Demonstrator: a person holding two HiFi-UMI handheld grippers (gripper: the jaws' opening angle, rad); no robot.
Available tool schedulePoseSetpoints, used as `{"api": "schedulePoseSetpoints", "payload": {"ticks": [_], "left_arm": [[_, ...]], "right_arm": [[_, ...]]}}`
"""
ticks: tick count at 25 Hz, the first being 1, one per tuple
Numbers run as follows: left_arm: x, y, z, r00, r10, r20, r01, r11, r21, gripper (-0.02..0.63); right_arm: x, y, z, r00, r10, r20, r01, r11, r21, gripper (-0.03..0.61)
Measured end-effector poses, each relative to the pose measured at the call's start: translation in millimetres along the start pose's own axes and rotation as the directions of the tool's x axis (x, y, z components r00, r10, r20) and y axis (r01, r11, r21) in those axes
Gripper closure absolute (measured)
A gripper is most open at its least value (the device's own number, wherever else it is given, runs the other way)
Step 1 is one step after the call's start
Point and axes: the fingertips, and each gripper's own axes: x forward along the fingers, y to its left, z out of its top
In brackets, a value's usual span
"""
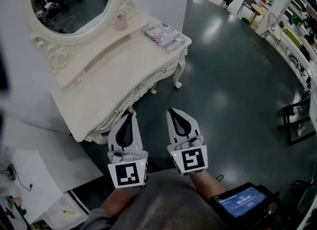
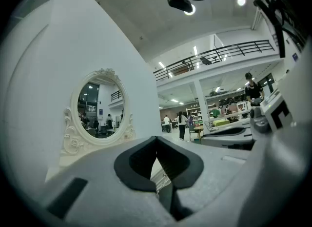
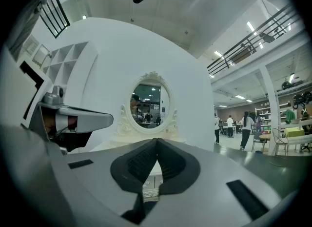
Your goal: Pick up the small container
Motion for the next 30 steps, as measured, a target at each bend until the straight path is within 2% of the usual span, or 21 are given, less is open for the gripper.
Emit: {"api": "schedulePoseSetpoints", "payload": {"ticks": [8,13,30], "left_arm": [[7,-6,-3,1.000,0.000,-0.015,0.000,1.000,0.004,0.600],[42,-21,-5,0.999,0.005,-0.034,-0.005,1.000,0.010,0.600],[131,-75,13,0.996,0.080,-0.040,-0.079,0.997,0.027,0.600]], "right_arm": [[4,-6,-3,1.000,0.010,-0.005,-0.010,1.000,0.009,0.566],[21,-42,-2,1.000,0.020,0.015,-0.020,0.998,0.054,0.565],[68,-137,1,0.990,0.137,0.009,-0.138,0.987,0.077,0.563]]}}
